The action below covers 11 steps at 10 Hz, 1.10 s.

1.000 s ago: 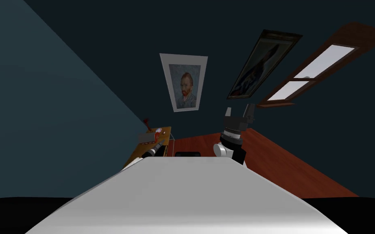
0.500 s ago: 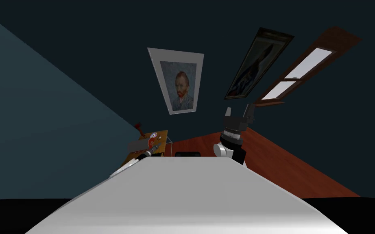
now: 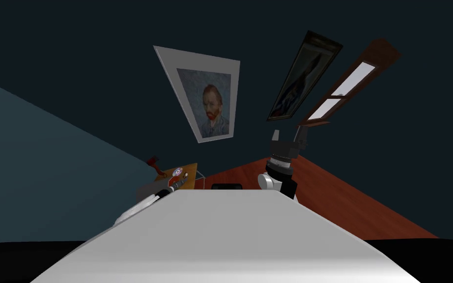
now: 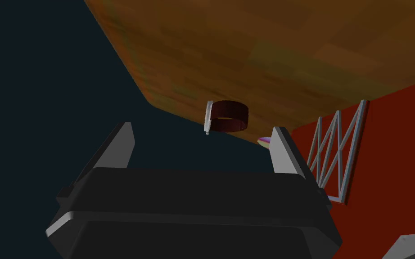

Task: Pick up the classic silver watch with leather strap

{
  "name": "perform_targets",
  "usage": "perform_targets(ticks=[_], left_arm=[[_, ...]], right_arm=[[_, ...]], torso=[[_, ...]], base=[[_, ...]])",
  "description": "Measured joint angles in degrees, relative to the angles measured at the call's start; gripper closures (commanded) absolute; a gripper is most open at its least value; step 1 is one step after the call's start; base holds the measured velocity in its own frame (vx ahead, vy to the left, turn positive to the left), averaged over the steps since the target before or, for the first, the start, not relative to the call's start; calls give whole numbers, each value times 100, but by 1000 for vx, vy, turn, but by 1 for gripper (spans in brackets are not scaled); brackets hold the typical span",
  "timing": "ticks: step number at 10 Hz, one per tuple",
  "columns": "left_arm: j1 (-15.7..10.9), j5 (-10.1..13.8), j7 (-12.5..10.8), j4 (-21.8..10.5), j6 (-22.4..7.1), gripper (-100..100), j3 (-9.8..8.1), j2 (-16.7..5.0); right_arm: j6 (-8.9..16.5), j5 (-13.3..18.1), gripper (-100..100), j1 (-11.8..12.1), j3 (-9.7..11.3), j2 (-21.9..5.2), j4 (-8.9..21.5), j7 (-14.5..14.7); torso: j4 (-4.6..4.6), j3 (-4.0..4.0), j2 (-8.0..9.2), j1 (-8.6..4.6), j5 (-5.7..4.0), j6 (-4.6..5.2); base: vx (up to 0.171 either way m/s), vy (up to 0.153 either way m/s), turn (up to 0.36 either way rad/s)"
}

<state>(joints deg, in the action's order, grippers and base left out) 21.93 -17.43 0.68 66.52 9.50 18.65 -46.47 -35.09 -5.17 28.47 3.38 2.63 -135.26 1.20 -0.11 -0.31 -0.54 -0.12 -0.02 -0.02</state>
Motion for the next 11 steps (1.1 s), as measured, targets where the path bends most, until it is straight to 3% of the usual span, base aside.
perform_targets(ticks=[3, 4, 5, 11], left_arm=[[-111, -159, 25, -511, 138, -100, 67, -192], [-121, -165, 20, -529, 138, 0, 73, -202], [-120, -164, 20, -526, 138, -100, 72, -201], [-590, -1100, -833, -921, 98, -100, 44, 5]], right_arm=[[0, 0, 0, 0, 0, 0, 0, 0], [0, 0, 0, -1, 0, 0, 0, 0], [0, 0, 0, -1, 0, 0, 0, 0], [0, 0, 0, -2, 0, 0, 1, 0]], torso=[[4, 4, 5, 19, -2, 2], [6, 11, 19, 24, 0, -2], [9, 19, 31, 26, 0, -2], [15, 33, 55, 32, 1, -1]], base=[[74, -5, -65], [8, -1, 4], [-24, 3, -31], [-46, 13, -28]])
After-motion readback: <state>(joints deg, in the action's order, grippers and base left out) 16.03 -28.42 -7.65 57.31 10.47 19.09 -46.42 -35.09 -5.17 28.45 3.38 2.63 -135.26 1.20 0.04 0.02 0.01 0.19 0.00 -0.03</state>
